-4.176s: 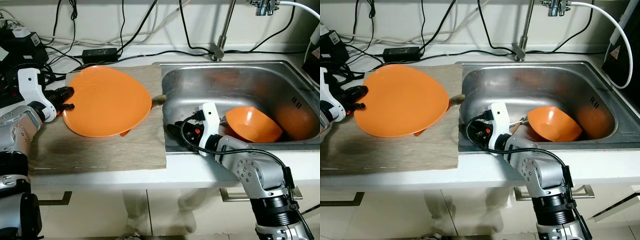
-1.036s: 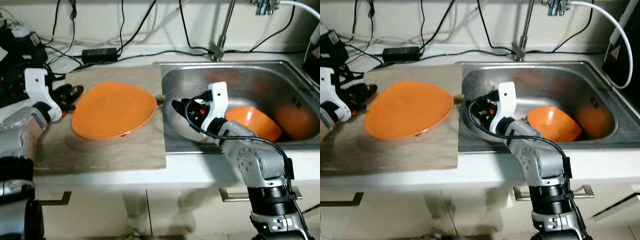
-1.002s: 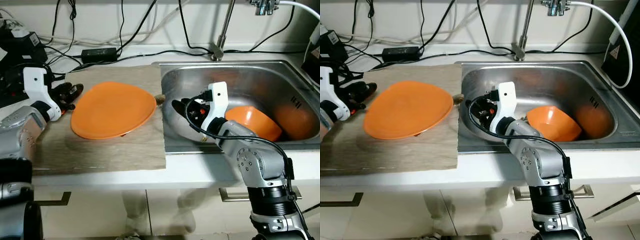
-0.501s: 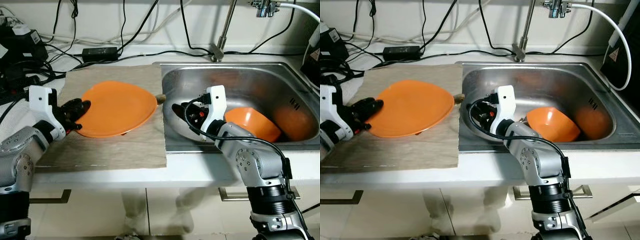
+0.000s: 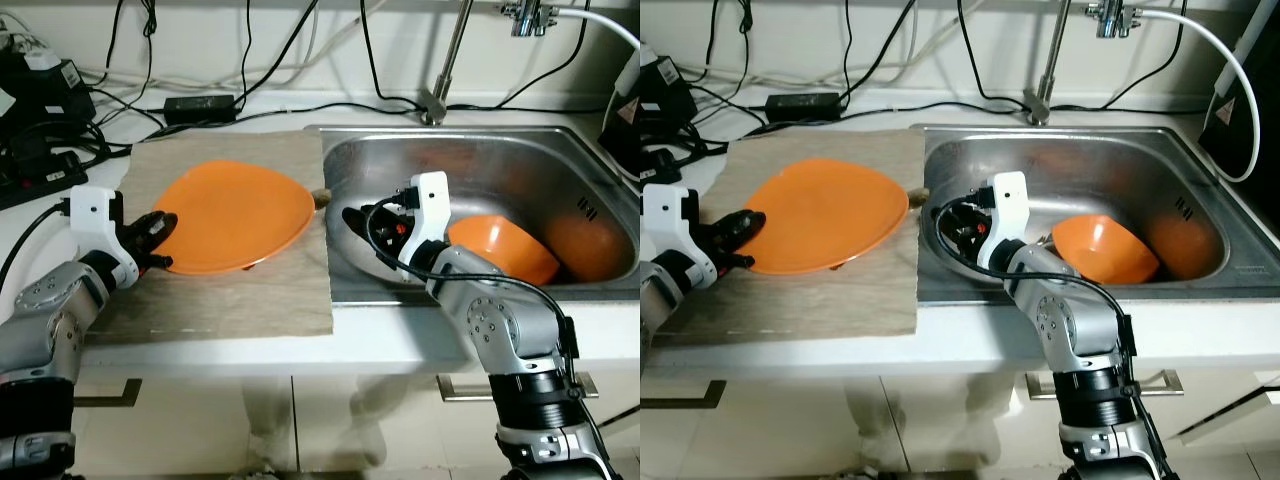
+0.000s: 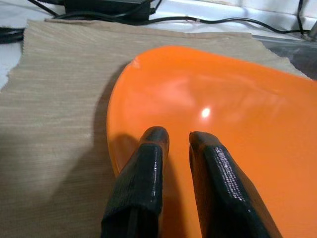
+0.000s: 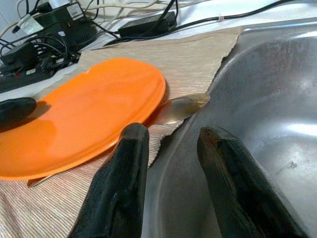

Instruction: Kitchen organization

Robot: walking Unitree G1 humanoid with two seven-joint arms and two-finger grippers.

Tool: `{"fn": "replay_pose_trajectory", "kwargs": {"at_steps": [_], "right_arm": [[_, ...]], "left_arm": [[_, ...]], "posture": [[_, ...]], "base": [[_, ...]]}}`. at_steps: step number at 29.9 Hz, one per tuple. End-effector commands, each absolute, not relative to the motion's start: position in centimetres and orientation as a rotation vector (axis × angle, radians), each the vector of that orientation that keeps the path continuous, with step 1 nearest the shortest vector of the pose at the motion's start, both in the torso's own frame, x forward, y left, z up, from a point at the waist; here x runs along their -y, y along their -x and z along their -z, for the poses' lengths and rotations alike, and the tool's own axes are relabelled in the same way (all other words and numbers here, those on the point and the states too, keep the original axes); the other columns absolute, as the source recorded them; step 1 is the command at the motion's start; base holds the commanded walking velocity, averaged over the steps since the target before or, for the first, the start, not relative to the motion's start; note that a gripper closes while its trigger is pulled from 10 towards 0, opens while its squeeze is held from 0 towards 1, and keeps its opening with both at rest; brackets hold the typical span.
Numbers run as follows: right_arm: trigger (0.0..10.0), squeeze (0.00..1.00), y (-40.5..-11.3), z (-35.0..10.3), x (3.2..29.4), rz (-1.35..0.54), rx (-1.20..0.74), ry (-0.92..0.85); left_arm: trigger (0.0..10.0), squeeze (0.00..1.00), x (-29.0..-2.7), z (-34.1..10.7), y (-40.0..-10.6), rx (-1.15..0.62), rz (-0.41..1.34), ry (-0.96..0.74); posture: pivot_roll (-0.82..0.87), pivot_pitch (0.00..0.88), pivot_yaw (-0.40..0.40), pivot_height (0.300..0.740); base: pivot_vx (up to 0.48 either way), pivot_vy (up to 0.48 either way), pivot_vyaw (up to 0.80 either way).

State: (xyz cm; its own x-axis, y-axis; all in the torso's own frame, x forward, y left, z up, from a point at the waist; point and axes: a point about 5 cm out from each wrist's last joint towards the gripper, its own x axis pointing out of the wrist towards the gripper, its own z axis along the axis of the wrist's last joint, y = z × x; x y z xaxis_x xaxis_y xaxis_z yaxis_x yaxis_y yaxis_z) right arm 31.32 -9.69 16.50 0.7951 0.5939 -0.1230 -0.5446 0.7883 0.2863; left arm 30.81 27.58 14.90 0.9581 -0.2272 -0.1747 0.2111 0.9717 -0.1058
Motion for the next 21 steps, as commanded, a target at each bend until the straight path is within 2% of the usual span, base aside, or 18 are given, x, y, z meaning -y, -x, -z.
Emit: {"fn": "replay_pose_trajectory", "kwargs": {"at_steps": [1,13,21], "right_arm": [[10.0,0.0,-31.2,-16.8,9.9,-0.613,-0.198,-0.233],[10.0,0.0,-31.4,-17.2,10.2,-0.62,-0.2,-0.241],[10.0,0.0,-31.5,-17.3,10.4,-0.616,-0.203,-0.241]], "left_arm": [[10.0,0.0,-28.1,-14.0,-30.7,-0.235,0.2,0.073],[10.0,0.0,-30.4,-9.6,-28.5,-0.359,0.127,0.115],[10.0,0.0,-29.9,-8.9,-28.4,-0.361,0.132,0.134]], "posture": [[-0.02,0.003,0.02,0.74],[-0.02,0.007,0.01,0.74],[-0.03,0.01,0.0,0.74]], "base": [[0.0,0.0,0.0],[0.0,0.0,0.0],[0.0,0.0,0.0]]}}
